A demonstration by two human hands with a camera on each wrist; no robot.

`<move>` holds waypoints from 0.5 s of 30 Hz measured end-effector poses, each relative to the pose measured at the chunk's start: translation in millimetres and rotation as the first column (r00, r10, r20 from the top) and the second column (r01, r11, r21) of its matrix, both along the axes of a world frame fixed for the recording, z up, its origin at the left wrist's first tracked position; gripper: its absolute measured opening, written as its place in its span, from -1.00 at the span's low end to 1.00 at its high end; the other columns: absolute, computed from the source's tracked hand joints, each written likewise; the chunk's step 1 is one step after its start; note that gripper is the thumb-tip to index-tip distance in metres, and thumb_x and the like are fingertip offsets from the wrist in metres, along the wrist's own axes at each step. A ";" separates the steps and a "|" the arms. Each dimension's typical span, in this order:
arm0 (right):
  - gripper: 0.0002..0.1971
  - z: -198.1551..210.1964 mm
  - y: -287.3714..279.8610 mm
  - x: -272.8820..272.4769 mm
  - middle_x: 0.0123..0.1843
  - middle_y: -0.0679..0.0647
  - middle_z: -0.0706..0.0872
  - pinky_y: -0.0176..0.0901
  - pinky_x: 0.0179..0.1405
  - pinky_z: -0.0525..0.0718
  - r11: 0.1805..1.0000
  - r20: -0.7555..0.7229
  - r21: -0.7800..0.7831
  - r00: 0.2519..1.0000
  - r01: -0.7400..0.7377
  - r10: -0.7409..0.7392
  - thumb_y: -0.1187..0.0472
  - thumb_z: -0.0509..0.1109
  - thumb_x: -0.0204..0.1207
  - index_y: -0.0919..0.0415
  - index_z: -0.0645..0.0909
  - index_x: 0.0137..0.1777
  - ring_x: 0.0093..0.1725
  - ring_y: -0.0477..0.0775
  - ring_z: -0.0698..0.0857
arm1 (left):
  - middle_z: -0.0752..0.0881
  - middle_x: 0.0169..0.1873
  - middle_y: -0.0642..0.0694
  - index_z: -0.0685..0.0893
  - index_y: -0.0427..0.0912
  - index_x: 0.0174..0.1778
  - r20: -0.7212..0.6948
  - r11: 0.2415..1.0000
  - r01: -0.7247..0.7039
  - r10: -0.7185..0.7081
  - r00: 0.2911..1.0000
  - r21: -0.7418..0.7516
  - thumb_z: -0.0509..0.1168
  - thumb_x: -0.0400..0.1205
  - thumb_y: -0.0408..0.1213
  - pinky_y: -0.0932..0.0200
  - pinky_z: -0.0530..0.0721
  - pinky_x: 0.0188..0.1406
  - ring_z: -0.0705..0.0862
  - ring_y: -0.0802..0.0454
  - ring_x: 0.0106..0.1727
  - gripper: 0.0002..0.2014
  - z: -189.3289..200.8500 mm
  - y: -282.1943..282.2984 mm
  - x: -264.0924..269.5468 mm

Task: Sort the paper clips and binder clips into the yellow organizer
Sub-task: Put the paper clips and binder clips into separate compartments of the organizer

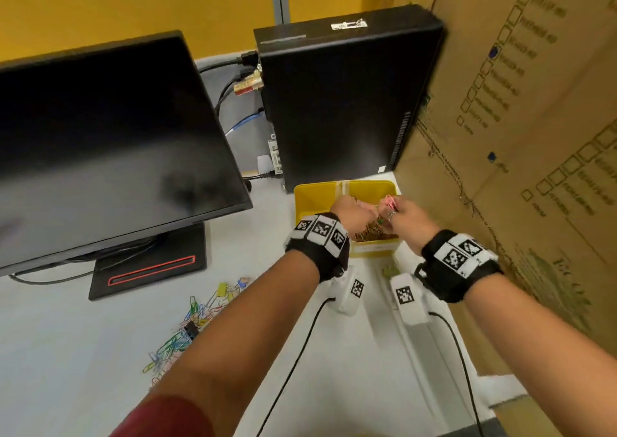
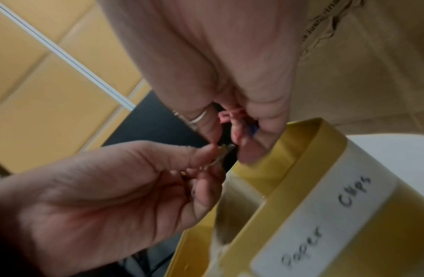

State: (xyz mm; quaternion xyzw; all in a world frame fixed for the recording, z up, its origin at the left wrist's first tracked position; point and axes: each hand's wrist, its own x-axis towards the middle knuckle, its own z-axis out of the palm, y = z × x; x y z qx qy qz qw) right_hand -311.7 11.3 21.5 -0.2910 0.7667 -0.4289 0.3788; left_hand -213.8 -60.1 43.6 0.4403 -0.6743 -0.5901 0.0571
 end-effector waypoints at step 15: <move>-0.78 -69.9 21.5 54.4 0.09 0.34 0.71 0.00 0.05 0.65 0.733 -0.471 0.610 0.606 -0.302 0.641 0.23 0.30 0.56 0.41 0.64 0.01 0.09 0.28 0.69 | 0.47 0.44 -0.19 0.55 -0.10 0.36 0.491 0.827 0.168 0.144 0.859 -0.536 0.15 0.67 -0.30 0.00 0.43 0.46 0.43 -0.18 0.44 -0.67 -52.9 12.2 181.3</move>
